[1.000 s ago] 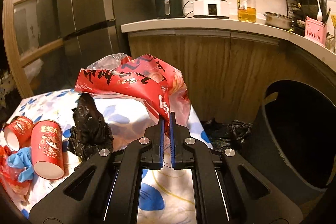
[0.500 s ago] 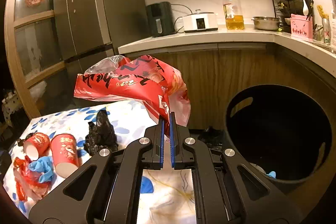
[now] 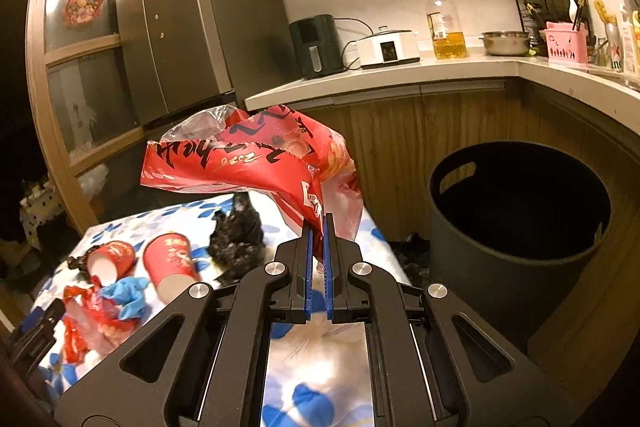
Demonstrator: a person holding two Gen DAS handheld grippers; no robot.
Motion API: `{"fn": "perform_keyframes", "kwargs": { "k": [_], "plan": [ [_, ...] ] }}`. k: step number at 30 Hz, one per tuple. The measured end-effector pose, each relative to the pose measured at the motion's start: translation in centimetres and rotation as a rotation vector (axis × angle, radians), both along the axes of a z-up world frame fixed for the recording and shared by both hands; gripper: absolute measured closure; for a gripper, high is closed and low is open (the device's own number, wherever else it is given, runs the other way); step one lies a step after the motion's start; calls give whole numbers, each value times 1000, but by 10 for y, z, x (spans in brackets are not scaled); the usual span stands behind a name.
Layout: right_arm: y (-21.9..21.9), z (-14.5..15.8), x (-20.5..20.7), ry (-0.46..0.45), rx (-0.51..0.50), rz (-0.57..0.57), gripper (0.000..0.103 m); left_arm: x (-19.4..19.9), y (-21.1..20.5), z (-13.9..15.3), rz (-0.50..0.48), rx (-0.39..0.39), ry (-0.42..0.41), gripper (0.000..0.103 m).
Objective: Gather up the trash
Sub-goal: 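Lift the red bag with the right tool while the left tool grasps the clear bag, then carry the red bag and clear bag with both tools over the black bin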
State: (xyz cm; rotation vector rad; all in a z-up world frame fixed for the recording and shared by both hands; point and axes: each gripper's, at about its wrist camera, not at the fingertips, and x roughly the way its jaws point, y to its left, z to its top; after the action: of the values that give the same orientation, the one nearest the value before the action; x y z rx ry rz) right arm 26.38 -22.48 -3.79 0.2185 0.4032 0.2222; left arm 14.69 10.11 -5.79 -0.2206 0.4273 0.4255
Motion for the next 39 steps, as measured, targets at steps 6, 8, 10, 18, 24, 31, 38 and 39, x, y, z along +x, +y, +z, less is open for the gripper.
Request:
{"fn": "perform_keyframes", "kwargs": {
  "k": [6,8,10,18,24,31,38,39],
  "plan": [
    [3,-1,-14,12,14,10,99,0,-20,6,-73,74,-16,25],
    [5,-1,-16,14,13,14,99,5,-26,5,-90,89,-3,28],
    [6,0,-20,11,8,20,99,13,-27,3,-108,80,19,31],
    [6,-1,-23,14,6,28,99,35,-28,-9,-138,39,116,54],
    [6,0,-25,13,11,30,99,32,-28,-11,-157,15,120,82],
    [1,6,-32,-5,23,33,99,9,-37,12,-186,10,40,90],
    [-4,16,-41,-37,38,36,99,-16,-49,59,-241,6,-103,90],
    [-6,17,-43,-43,42,37,99,-18,-52,65,-250,9,-119,90]
  ]
}}
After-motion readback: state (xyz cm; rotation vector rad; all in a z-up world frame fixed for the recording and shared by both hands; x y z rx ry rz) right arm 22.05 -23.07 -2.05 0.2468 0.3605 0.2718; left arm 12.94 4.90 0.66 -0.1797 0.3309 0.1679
